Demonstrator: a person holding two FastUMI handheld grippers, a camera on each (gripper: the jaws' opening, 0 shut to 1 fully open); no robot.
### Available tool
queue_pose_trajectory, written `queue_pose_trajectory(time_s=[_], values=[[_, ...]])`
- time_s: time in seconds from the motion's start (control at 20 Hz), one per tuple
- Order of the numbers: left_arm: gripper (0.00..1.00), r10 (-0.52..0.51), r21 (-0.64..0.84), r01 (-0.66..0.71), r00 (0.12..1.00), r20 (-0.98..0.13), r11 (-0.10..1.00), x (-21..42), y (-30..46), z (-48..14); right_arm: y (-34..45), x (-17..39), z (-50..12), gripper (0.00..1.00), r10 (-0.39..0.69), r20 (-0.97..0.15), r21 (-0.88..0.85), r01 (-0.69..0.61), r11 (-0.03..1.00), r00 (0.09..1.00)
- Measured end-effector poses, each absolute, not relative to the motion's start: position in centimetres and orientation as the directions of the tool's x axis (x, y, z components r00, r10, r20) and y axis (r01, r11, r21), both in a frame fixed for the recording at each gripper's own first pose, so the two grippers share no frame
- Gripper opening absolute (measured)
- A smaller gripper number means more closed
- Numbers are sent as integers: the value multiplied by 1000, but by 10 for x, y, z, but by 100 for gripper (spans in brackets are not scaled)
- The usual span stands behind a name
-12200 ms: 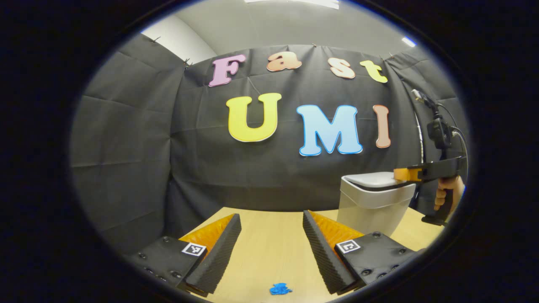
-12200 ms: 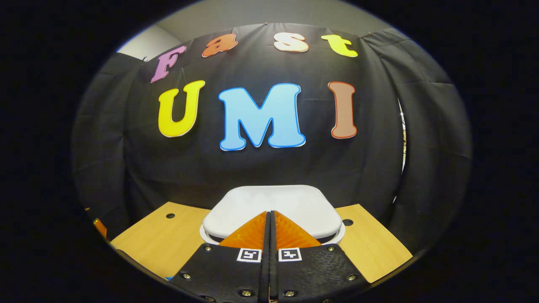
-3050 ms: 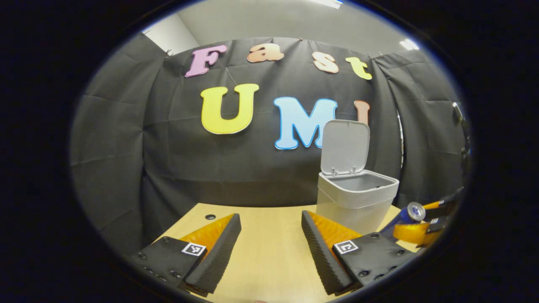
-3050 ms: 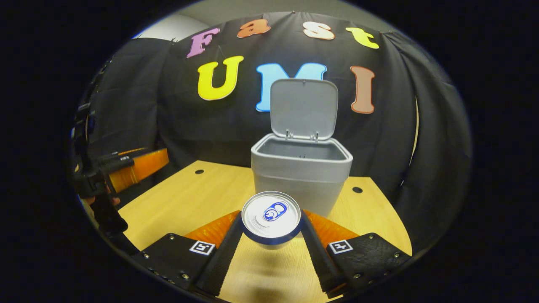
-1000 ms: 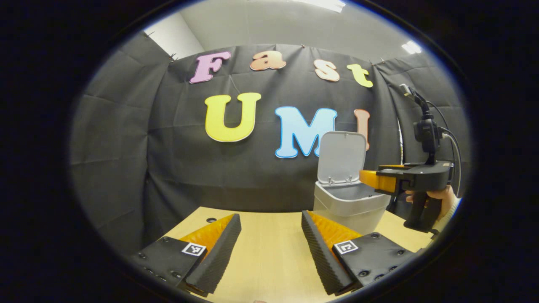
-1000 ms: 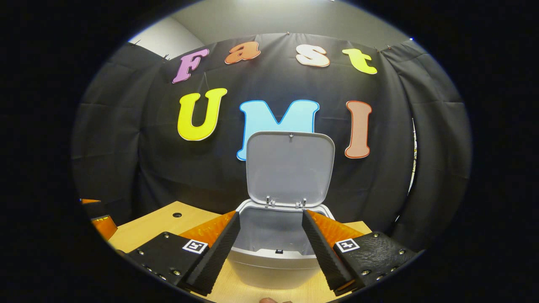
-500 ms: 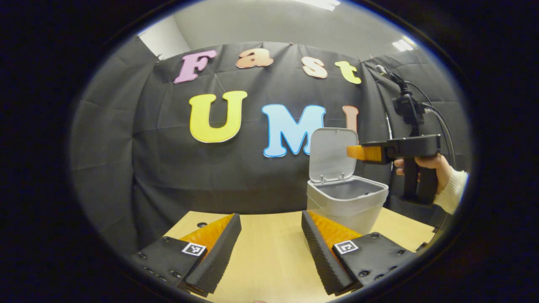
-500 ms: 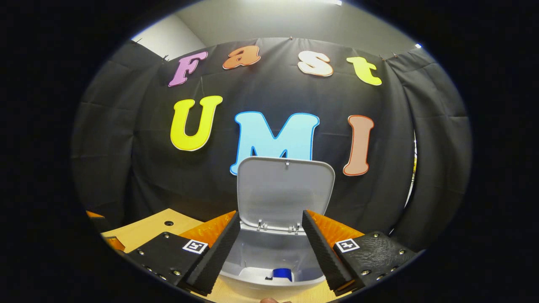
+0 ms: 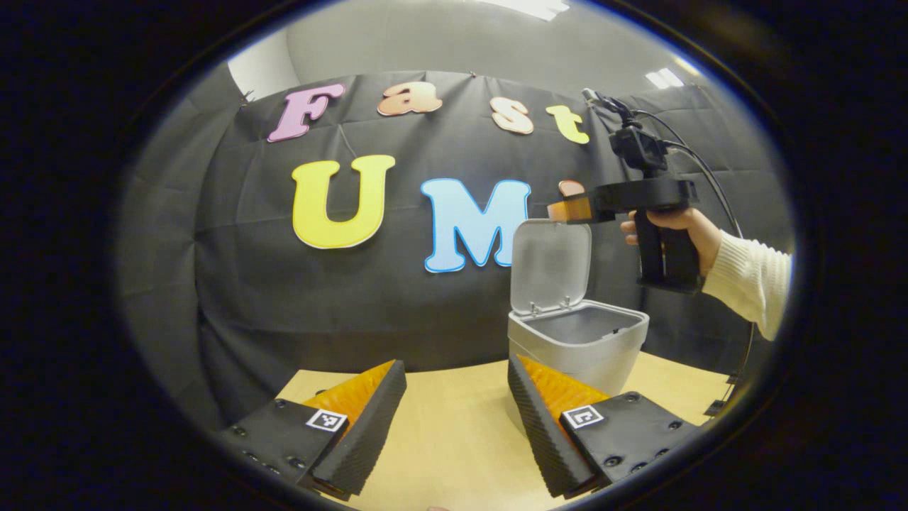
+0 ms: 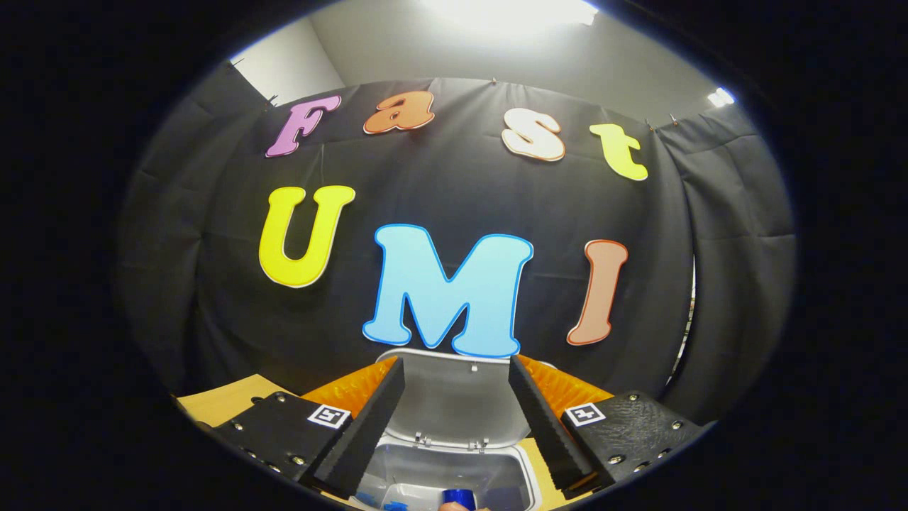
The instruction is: Press the lid of the desktop garbage bin to open it, pick up the crumpled paper on the desktop and throw it into the bin, then pick up the pop can on the desktop and drop it into the bin, and finally close the garbage bin lid.
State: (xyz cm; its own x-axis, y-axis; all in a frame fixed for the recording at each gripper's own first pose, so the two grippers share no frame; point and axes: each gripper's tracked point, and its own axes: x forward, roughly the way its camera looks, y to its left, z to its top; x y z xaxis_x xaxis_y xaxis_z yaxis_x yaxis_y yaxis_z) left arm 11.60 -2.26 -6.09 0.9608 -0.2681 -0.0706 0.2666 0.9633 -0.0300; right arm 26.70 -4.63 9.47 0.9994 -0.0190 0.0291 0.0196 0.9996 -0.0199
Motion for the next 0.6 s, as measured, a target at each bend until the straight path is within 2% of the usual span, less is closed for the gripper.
queue_pose_trajectory(time_s=[0.35, 0.6], values=[[95, -213, -37, 211, 972, -96, 977, 118, -13, -45, -59, 308, 99, 94, -43, -15, -4, 43, 999, 999], [96, -171, -43, 167, 980, -107, 985, 114, -8, -42, -65, 317, 88, 94, -24, -65, 54, 28, 998, 998]])
